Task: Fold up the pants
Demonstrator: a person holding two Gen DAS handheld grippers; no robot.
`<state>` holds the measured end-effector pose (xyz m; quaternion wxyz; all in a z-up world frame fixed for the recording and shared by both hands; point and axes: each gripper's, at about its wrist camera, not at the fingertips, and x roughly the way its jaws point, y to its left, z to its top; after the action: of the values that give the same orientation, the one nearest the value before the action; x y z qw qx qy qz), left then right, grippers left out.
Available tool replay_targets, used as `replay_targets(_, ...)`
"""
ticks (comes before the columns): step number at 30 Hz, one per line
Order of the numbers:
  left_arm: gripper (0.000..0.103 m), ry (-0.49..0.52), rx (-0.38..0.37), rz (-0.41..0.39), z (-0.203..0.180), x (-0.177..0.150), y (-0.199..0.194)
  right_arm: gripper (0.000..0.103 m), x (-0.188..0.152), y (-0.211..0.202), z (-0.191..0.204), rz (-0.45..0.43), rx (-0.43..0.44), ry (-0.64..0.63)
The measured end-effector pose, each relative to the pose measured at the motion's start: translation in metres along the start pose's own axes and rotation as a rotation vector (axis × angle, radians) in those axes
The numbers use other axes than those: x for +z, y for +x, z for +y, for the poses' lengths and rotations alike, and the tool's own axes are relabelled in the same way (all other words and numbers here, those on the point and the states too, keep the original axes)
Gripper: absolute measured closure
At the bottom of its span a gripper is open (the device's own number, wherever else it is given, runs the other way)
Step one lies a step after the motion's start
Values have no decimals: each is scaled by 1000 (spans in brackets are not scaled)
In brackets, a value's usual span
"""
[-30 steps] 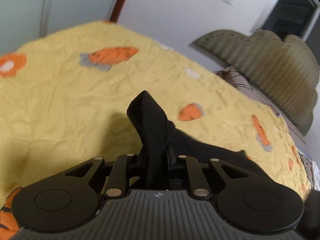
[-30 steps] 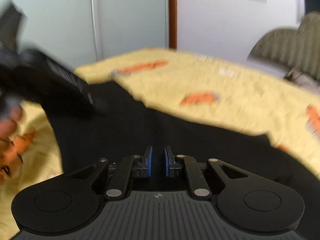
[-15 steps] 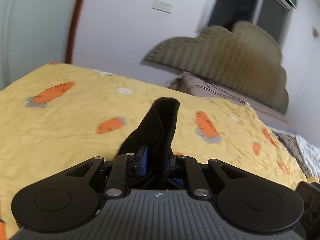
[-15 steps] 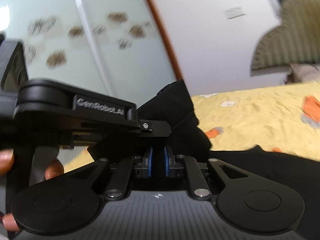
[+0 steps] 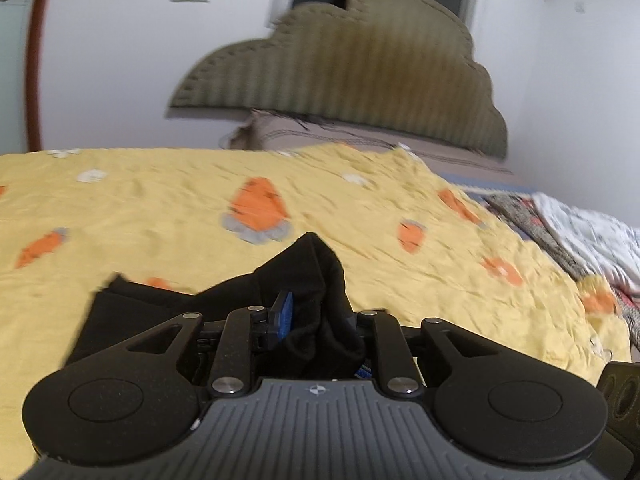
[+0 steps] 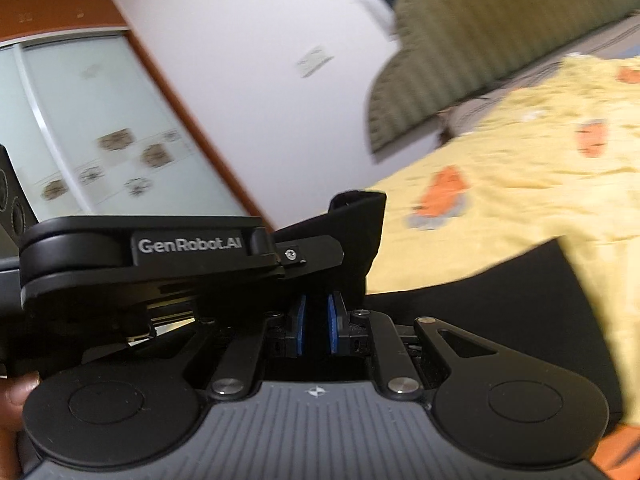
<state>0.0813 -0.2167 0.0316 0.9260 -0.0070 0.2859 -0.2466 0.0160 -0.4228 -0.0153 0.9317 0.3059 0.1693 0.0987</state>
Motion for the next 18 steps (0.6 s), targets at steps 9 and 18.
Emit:
replay_targets(9,78,58,-72,75,-58,-20,51,91,0,-23,-62,-28,-148,96)
replay_targets(18,40,37,-232,194,-27,-18,37,90,-7,-55,-94,-58,-463,66)
